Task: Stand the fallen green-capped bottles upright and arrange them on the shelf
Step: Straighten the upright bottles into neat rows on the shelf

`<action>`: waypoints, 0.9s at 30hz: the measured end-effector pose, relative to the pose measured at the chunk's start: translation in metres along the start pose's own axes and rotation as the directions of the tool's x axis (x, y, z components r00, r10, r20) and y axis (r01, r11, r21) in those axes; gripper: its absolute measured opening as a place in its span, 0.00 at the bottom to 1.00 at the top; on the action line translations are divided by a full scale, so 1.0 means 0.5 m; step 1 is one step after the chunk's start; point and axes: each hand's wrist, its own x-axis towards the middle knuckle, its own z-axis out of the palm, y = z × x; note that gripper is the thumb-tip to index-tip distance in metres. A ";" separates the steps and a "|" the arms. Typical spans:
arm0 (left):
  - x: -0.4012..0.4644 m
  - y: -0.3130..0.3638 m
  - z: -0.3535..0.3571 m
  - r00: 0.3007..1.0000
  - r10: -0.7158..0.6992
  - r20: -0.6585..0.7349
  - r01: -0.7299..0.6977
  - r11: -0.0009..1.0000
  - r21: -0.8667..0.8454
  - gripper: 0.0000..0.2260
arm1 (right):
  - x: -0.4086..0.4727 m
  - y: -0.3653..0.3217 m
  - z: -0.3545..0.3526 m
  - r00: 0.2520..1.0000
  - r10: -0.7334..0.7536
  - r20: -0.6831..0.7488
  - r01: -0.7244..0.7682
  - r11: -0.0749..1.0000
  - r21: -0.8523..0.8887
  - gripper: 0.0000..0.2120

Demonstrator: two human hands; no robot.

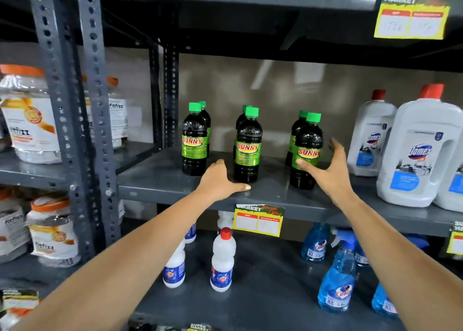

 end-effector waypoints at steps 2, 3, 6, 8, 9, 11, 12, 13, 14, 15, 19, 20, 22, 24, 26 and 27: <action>-0.030 -0.042 -0.028 0.997 0.064 -0.033 -0.060 0.992 0.114 0.35 | -0.026 -0.022 0.003 0.972 -0.179 -0.150 0.175 0.984 -0.042 0.43; -0.044 -0.068 -0.042 0.993 0.107 -0.049 -0.098 0.982 0.162 0.30 | -0.044 -0.037 0.012 0.939 -0.272 -0.208 0.266 0.962 -0.055 0.39; -0.078 -0.150 -0.097 0.982 0.185 -0.046 -0.164 0.941 0.295 0.36 | -0.103 -0.101 0.074 0.836 -0.513 -0.197 0.502 0.859 -0.105 0.24; -0.090 -0.202 -0.144 0.985 0.174 0.014 -0.164 0.896 0.412 0.50 | -0.128 -0.144 0.136 0.803 -0.593 -0.061 0.588 0.805 -0.079 0.14; -0.095 -0.224 -0.162 0.986 0.160 0.047 -0.163 0.864 0.477 0.54 | -0.136 -0.166 0.166 0.811 -0.586 0.008 0.585 0.809 -0.059 0.10; -0.097 -0.254 -0.195 0.987 0.134 0.089 -0.161 0.812 0.562 0.58 | -0.143 -0.211 0.231 0.854 -0.505 0.124 0.514 0.857 -0.048 0.07; -0.097 -0.257 -0.204 0.987 0.126 0.104 -0.163 0.802 0.574 0.60 | -0.144 -0.227 0.262 0.879 -0.444 0.174 0.460 0.885 -0.064 0.06; -0.095 -0.261 -0.212 0.986 0.116 0.122 -0.166 0.798 0.579 0.62 | -0.147 -0.242 0.297 0.906 -0.368 0.209 0.389 0.919 -0.069 0.07; -0.092 -0.259 -0.215 0.986 0.098 0.138 -0.161 0.798 0.581 0.64 | -0.147 -0.251 0.325 0.933 -0.274 0.233 0.296 0.953 -0.063 0.10; -0.087 -0.262 -0.219 0.986 0.079 0.147 -0.150 0.802 0.579 0.66 | -0.146 -0.257 0.354 0.953 -0.171 0.249 0.189 0.981 -0.048 0.16; -0.073 -0.259 -0.222 0.985 0.043 0.169 -0.129 0.829 0.544 0.62 | -0.110 -0.255 0.428 0.945 0.107 0.310 -0.090 0.994 -0.069 0.40; -0.072 -0.257 -0.223 0.983 0.042 0.180 -0.135 0.829 0.543 0.61 | -0.103 -0.254 0.441 0.937 0.135 0.321 -0.117 0.990 -0.077 0.39; -0.071 -0.258 -0.222 0.979 0.048 0.196 -0.150 0.824 0.547 0.60 | -0.099 -0.252 0.460 0.925 0.161 0.343 -0.157 0.987 -0.041 0.32; -0.069 -0.263 -0.221 0.977 0.064 0.204 -0.168 0.818 0.550 0.61 | -0.104 -0.249 0.470 0.925 0.153 0.349 -0.158 0.987 -0.014 0.28; -0.063 -0.270 -0.221 0.977 0.075 0.198 -0.174 0.820 0.546 0.62 | -0.105 -0.248 0.476 0.924 0.137 0.356 -0.140 0.990 -0.017 0.27; -0.060 -0.272 -0.221 0.977 0.083 0.194 -0.178 0.819 0.546 0.62 | -0.104 -0.247 0.477 0.923 0.128 0.363 -0.130 0.991 -0.019 0.27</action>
